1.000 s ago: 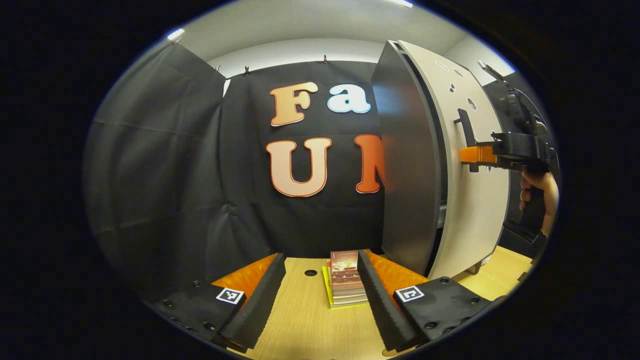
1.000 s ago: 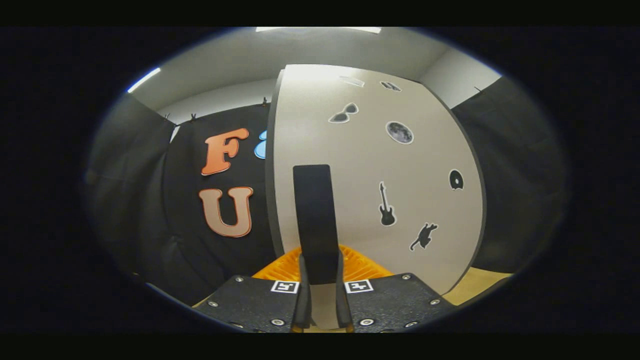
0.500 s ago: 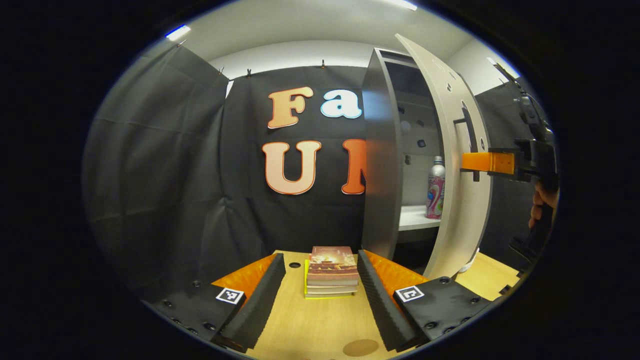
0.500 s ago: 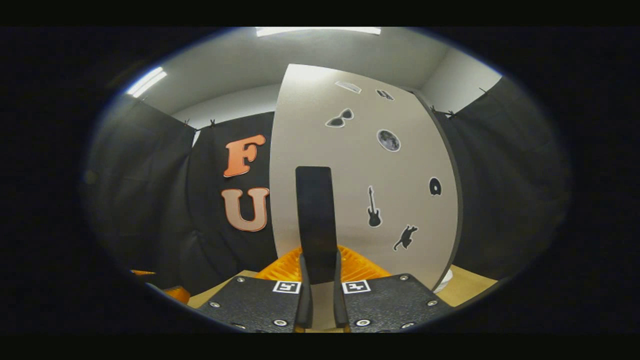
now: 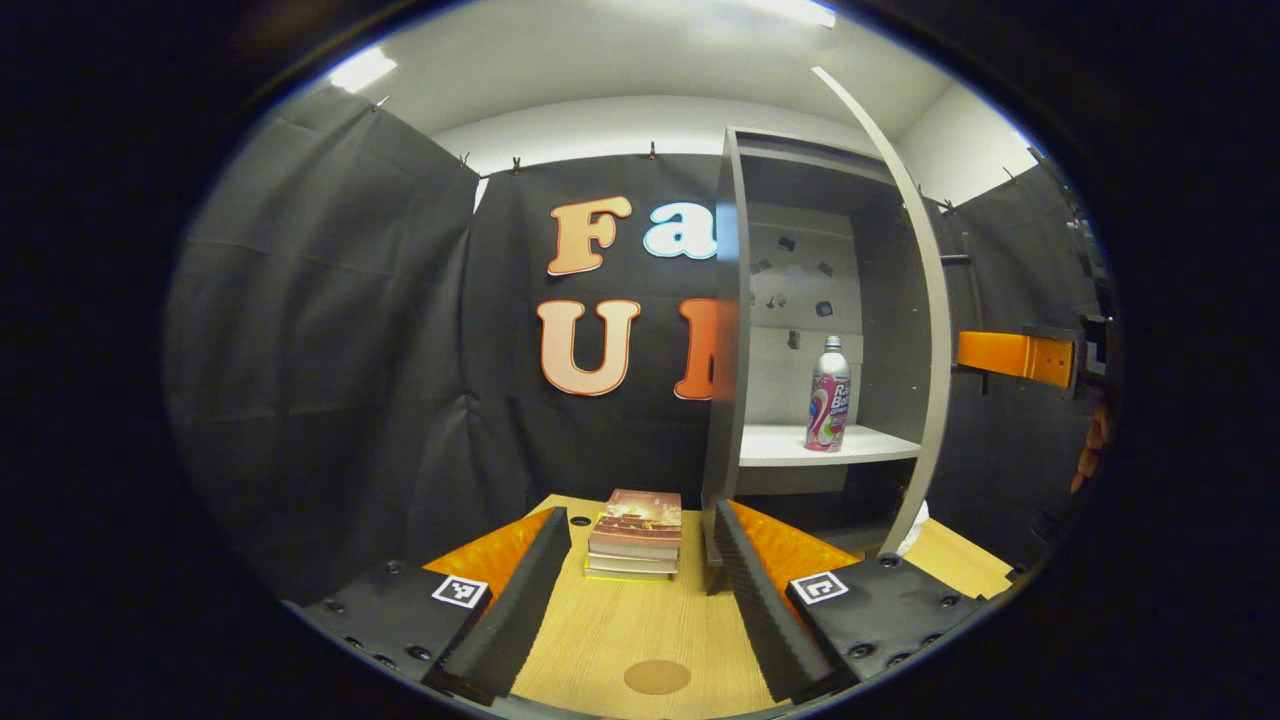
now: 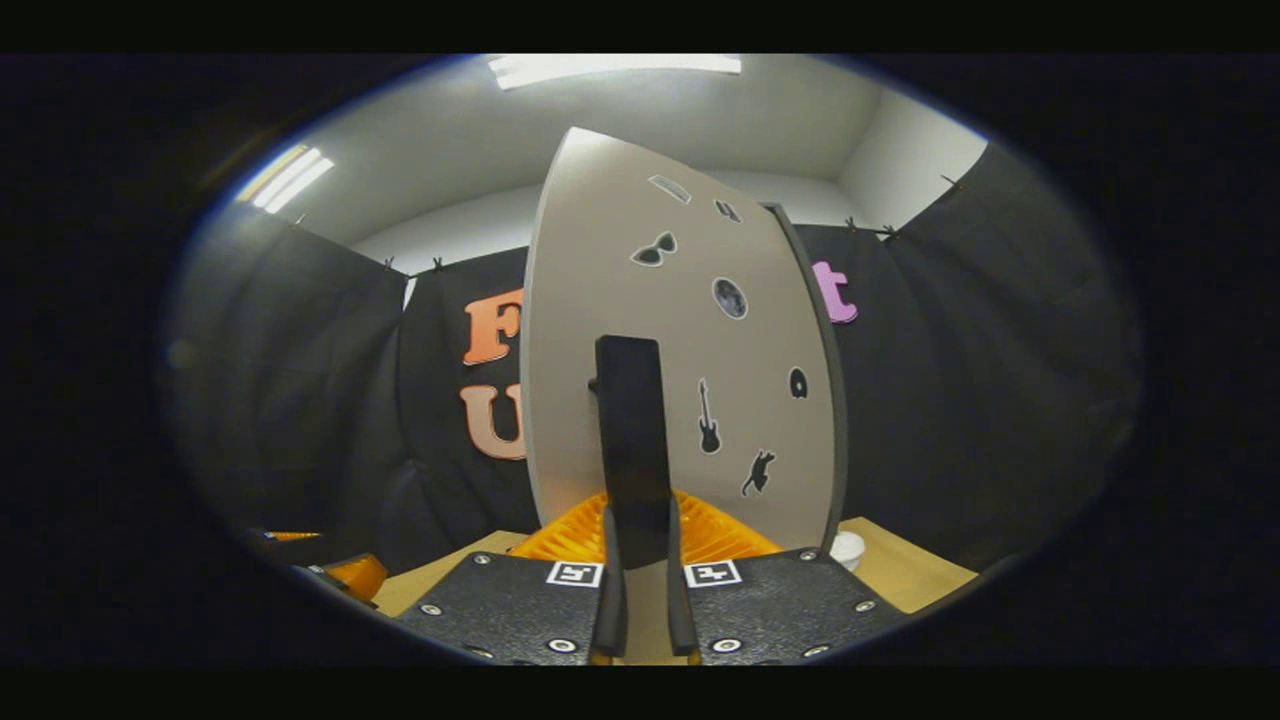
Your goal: Open the cabinet door with the right hand, grasp the bottle in the cabinet with the left hand and place it on the coaster, then close the cabinet door with the right hand.
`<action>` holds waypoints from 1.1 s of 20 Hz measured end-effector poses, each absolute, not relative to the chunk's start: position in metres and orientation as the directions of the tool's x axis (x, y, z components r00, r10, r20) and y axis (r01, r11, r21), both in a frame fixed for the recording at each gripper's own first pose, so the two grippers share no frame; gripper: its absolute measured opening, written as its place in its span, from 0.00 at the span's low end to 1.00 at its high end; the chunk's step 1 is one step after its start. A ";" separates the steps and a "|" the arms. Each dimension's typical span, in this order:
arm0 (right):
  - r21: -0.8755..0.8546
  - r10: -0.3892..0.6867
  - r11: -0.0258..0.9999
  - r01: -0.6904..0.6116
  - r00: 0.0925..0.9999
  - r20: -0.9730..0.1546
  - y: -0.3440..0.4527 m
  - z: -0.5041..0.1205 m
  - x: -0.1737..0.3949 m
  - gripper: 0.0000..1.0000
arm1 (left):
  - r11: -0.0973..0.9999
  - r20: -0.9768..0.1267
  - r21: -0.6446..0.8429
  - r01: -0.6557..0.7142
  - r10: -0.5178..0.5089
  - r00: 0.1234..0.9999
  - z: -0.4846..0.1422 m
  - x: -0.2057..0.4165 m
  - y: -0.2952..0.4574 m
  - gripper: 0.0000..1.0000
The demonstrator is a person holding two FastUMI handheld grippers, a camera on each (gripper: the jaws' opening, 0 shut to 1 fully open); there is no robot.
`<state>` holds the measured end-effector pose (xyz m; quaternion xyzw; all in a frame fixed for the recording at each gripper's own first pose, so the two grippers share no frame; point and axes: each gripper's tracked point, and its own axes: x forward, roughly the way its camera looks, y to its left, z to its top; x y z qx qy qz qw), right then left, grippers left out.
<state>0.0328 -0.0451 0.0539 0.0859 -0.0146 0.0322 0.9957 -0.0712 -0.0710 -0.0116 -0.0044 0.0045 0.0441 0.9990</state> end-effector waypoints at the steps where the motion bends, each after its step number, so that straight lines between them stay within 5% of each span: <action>1: 0.167 0.046 0.985 -0.051 0.998 0.032 -0.052 0.054 0.028 0.16 | 0.997 -0.009 -0.010 -0.077 0.077 0.997 -0.012 -0.073 -0.077 0.94; 6: 0.172 -0.043 0.984 0.039 0.999 0.024 -0.082 0.053 0.020 0.14 | 1.000 0.005 -0.004 0.022 -0.022 1.000 -0.003 -0.060 -0.112 0.94; 12: 0.114 -0.181 0.978 0.176 0.983 0.037 -0.128 0.052 0.010 0.01 | 0.995 0.005 -0.025 0.093 -0.093 0.996 -0.004 -0.050 -0.134 0.95; 22: 0.063 -0.264 0.963 0.261 0.963 0.056 -0.210 0.044 -0.013 0.04 | 0.992 -0.021 -0.038 0.118 -0.119 0.993 -0.012 -0.039 -0.135 0.94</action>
